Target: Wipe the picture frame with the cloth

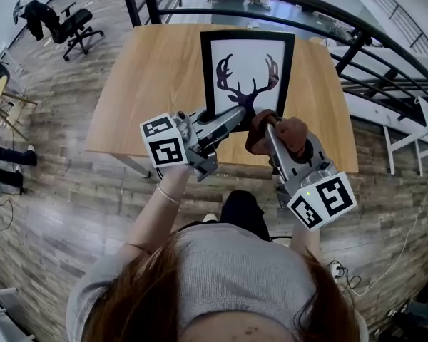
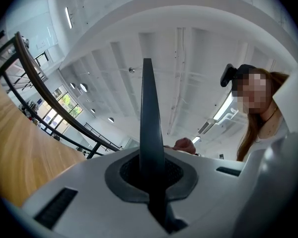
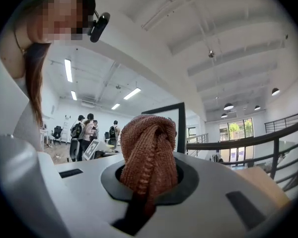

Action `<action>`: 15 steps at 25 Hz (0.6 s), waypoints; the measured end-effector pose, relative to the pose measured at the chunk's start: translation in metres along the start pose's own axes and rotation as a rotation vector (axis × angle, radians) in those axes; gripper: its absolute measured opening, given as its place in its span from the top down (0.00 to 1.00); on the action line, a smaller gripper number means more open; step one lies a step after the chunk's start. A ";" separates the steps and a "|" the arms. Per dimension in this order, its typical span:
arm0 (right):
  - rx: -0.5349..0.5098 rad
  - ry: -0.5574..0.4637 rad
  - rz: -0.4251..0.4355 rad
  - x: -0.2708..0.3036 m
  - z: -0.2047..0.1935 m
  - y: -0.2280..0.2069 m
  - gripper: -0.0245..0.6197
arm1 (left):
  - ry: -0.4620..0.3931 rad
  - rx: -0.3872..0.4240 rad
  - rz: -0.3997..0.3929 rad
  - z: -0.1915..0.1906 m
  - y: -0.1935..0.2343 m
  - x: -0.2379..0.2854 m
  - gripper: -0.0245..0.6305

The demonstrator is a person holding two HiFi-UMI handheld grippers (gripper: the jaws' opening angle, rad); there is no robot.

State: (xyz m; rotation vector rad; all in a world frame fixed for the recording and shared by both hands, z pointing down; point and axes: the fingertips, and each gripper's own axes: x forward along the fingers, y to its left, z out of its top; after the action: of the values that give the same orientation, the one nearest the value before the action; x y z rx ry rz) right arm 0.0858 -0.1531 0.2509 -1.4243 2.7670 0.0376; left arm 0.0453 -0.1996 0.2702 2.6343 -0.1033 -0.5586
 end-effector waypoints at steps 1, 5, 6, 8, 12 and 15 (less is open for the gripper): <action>-0.028 -0.020 -0.021 0.000 0.011 -0.003 0.89 | 0.000 -0.004 0.003 0.000 0.000 -0.001 0.94; -0.143 -0.130 -0.104 0.000 0.056 -0.020 0.89 | -0.007 -0.022 0.010 0.000 -0.001 -0.001 0.94; -0.148 -0.168 -0.115 0.001 0.068 -0.025 0.89 | -0.003 -0.025 0.009 0.000 0.000 -0.001 0.94; -0.155 -0.229 -0.130 0.005 0.090 -0.031 0.89 | 0.007 -0.026 0.008 -0.001 -0.001 -0.001 0.94; -0.226 -0.285 -0.185 0.020 0.124 -0.039 0.89 | 0.029 -0.028 0.003 0.000 -0.005 -0.003 0.94; -0.304 -0.289 -0.222 0.035 0.140 -0.043 0.89 | 0.047 -0.033 -0.009 0.000 -0.006 -0.003 0.94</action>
State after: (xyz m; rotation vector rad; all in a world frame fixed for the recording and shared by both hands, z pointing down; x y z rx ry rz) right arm 0.1030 -0.2015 0.1096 -1.6295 2.4306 0.6285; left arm 0.0425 -0.1935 0.2688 2.6152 -0.0670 -0.4962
